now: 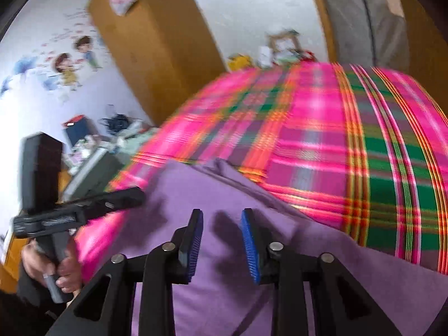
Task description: Fold clothes
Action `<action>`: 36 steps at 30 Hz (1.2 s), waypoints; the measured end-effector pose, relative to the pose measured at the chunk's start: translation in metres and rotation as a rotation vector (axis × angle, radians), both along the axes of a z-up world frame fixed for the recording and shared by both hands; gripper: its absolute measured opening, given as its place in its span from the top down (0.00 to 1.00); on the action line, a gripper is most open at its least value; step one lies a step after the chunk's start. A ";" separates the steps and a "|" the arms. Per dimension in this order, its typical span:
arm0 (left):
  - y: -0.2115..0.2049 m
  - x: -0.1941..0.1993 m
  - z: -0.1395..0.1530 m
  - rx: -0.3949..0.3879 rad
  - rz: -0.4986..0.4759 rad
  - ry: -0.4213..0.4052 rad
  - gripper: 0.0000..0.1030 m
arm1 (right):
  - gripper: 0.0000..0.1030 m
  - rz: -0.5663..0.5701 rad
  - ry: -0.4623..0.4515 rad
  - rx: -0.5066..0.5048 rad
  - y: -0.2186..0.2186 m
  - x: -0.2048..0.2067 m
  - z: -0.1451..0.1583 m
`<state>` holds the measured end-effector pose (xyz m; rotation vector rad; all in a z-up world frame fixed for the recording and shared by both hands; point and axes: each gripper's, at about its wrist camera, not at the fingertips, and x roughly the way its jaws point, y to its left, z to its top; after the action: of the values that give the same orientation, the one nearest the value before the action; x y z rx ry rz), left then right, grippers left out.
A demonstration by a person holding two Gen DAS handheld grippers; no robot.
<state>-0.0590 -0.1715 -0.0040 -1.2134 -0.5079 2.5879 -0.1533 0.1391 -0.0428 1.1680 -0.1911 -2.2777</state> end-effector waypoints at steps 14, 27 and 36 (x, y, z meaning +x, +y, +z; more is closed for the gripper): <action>0.000 0.024 -0.007 0.044 -0.011 -0.030 0.52 | 0.87 0.031 0.003 -0.071 0.010 0.031 0.013; -0.001 0.083 -0.007 0.018 0.039 0.030 0.43 | 0.86 0.164 0.117 -0.023 -0.004 0.073 0.022; -0.006 0.096 -0.015 0.027 0.069 0.007 0.43 | 0.76 0.235 0.305 -0.043 -0.015 0.071 0.060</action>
<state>0.0365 -0.1779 -0.0192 -1.1985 -0.5913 2.6326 -0.0825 0.1236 0.0168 0.7634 0.0141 -2.1946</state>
